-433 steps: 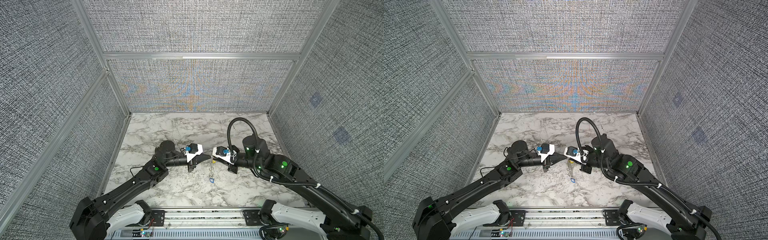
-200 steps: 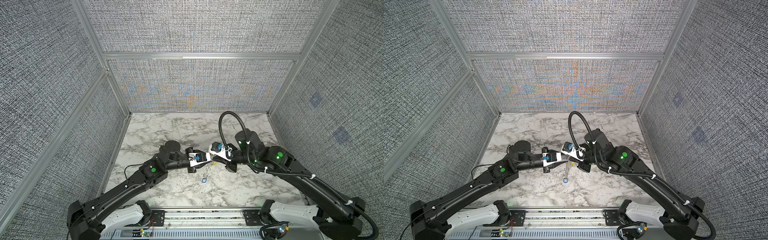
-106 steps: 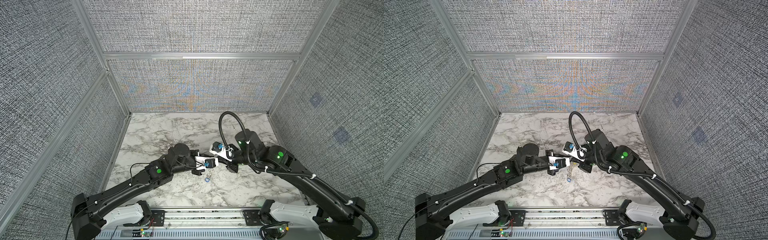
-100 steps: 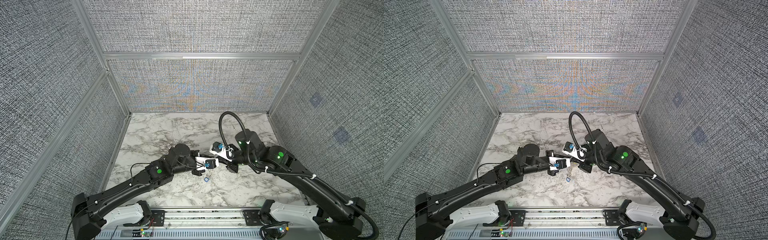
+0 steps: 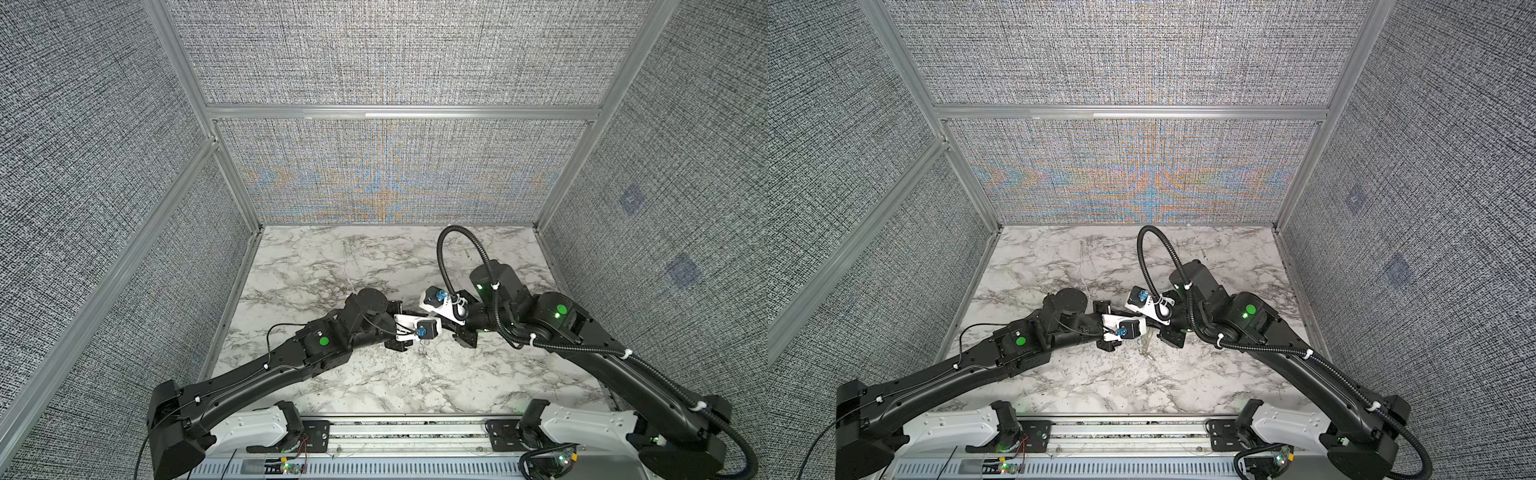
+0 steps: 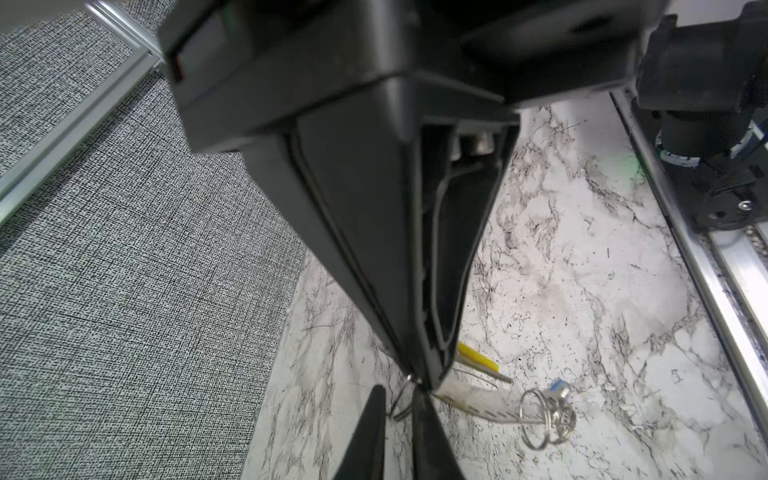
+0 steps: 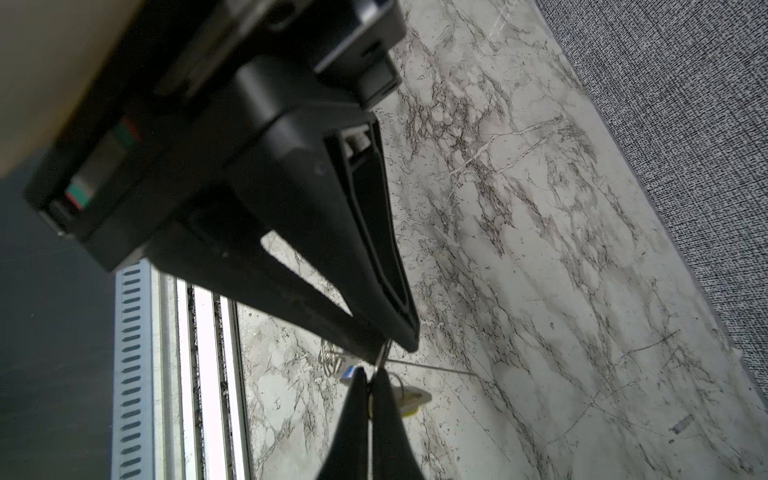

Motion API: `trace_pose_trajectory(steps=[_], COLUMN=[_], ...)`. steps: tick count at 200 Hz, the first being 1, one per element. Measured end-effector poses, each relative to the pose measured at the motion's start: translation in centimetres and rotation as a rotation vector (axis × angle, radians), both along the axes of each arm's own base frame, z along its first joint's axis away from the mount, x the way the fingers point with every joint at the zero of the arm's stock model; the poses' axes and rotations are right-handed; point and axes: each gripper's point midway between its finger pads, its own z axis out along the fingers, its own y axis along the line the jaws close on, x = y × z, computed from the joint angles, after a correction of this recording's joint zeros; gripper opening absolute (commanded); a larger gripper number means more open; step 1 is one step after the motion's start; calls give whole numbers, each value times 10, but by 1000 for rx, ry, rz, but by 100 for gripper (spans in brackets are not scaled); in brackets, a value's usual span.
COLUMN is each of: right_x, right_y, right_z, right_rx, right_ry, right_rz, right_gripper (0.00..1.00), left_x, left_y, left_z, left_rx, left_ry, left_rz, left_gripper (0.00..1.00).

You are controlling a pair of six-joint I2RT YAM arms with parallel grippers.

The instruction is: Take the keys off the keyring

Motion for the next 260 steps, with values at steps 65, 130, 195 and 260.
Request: trace_pose_trajectory(steps=[65,130,195,260], right_x=[1,-1,5,19], right_y=[-1,-11,-20,-18], right_z=[-3,19,24,21], right_rx=[-18,94,159,160], right_ry=[-11,-134,-228,-267], right_rz=[3,-18,-75,-118], right_gripper=[3,37,40,38], left_x=[0,-3,1,-2], left_y=[0,6,13,15], left_z=[-1,10,24,29], left_rx=[4,-95,-271,-377], left_ry=[9,134,311,420], left_rz=[10,8,-34,-76], left_gripper=[0,0,0,0])
